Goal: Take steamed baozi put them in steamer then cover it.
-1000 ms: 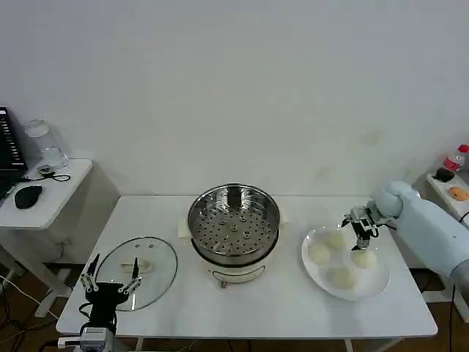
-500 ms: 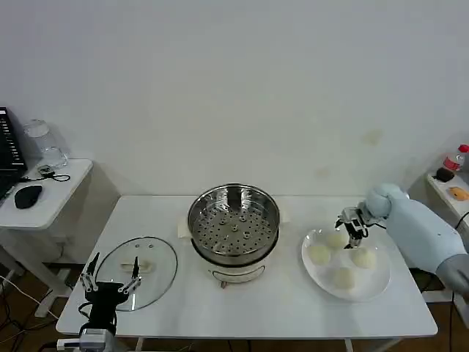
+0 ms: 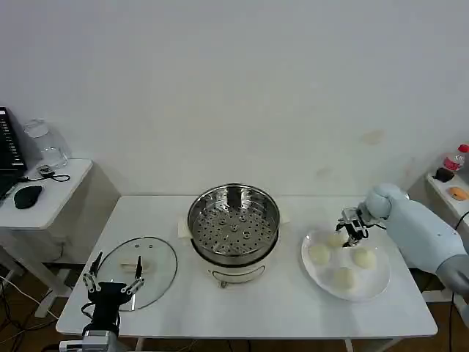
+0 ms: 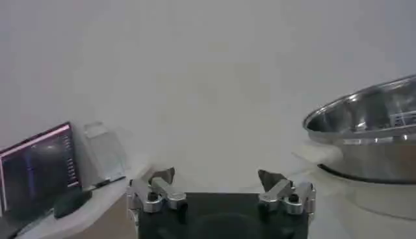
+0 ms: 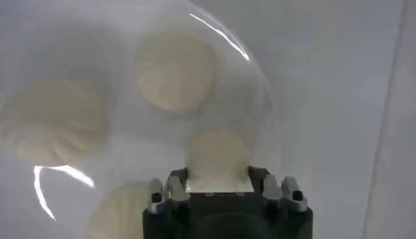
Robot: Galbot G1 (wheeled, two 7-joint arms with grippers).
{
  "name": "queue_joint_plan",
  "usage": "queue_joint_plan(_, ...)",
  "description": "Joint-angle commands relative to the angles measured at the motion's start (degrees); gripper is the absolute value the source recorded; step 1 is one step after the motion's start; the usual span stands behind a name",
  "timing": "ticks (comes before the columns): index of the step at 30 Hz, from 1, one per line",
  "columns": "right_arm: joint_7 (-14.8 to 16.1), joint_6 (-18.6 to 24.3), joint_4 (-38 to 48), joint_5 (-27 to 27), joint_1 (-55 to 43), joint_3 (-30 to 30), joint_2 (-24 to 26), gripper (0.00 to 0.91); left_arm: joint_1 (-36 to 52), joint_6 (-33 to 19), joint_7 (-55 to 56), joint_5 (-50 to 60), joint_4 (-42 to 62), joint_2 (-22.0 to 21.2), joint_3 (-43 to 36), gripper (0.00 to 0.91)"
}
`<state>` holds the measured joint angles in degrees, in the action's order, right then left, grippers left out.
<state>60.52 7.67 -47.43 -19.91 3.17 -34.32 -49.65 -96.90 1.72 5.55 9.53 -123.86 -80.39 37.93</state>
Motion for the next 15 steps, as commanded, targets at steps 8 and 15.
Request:
queue_joint_plan(8,1.3,-0.1,-6.9,4.8,-5.7,-2.5,4.4,0.625,0.8,0.4,-0.1,-0.8,1.2,0.7,-0.1,0.907)
queue_joint_plan(15,2.0,-0.5,-13.2,11.8,-17.3,-9.8,8.1,0.635,3.5,1.9,-0.1,-5.1,5.9,2.4,0.5,0.907)
